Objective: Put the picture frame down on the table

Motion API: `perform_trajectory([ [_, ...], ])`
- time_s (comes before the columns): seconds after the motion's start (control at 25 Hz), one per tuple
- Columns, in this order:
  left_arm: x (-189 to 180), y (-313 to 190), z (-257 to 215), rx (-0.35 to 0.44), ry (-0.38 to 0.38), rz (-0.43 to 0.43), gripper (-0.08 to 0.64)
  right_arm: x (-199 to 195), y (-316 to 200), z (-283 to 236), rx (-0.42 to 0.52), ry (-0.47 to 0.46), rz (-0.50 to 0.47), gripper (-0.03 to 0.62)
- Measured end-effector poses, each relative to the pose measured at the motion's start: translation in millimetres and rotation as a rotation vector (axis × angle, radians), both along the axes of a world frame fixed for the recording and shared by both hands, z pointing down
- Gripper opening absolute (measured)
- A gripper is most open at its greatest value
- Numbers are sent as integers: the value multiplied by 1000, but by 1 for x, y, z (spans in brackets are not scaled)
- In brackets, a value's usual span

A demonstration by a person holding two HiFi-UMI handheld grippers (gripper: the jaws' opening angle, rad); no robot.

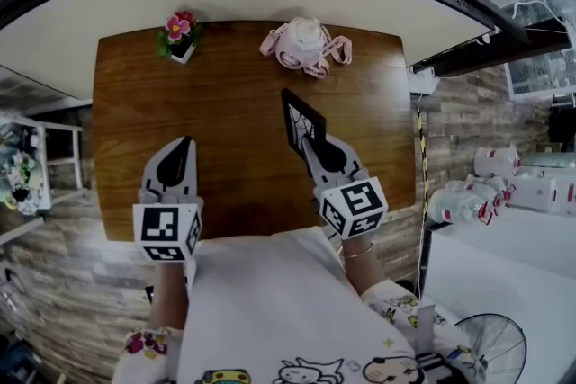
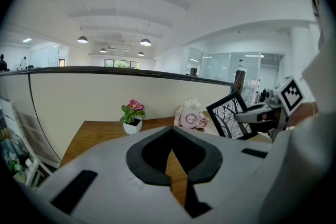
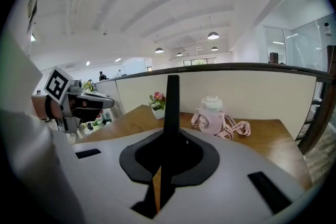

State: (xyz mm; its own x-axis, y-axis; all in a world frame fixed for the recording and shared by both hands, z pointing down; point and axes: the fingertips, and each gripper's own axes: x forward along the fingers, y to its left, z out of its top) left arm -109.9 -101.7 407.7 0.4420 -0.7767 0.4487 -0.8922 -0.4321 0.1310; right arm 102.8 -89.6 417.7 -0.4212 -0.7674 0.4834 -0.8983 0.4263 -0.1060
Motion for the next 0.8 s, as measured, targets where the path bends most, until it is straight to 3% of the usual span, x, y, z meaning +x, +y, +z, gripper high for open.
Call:
perform_trajectory([
  [0.44,1,-4,14,-34,-2,1,3,-8,-5,19,-63,-47,-14,21],
  [0.8,1,-6,26,-64,-15,8,3,-23,-3,47,-190,-149,-39,21],
])
